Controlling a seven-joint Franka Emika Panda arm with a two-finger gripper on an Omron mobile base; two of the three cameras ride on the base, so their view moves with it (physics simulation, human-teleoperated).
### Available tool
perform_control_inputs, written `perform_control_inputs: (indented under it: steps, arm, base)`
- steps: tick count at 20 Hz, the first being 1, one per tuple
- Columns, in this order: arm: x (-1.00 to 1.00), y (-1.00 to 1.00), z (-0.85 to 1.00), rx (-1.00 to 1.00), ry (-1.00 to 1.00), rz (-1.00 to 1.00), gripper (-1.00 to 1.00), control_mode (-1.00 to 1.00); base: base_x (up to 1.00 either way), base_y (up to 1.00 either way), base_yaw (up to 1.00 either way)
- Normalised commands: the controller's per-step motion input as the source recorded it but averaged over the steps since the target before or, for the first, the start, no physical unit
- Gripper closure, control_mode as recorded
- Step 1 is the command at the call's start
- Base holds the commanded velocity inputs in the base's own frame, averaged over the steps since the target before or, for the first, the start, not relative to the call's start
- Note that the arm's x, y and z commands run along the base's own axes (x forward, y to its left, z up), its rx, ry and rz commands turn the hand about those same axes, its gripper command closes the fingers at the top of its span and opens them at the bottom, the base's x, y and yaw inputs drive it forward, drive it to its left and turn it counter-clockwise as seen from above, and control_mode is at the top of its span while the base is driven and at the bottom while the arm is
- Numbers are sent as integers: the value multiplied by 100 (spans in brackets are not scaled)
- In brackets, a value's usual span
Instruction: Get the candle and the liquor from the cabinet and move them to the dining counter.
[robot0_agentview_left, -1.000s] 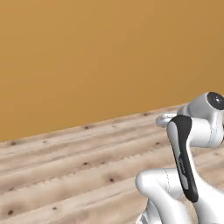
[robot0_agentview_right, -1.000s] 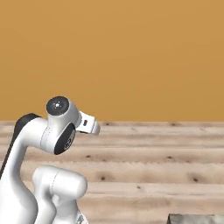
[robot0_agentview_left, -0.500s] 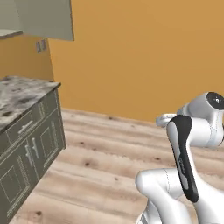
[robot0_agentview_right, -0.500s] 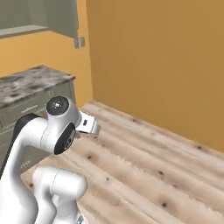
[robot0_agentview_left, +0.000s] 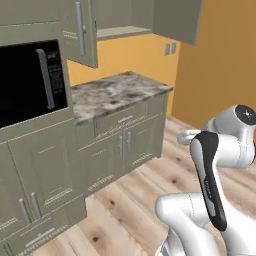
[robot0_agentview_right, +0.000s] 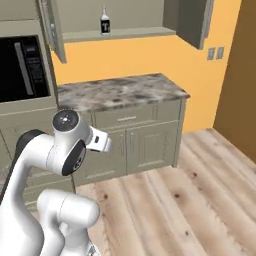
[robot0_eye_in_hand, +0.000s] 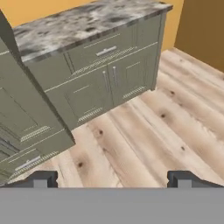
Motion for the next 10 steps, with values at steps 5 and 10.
perform_control_inputs:
  steps: [5,10]
  arm:
    - [0,0,0,0,0,0,-100,100]
    - [0,0,0,0,0,0,-100,100]
  base:
    - [42,-12,58]
    - [46,-29,37]
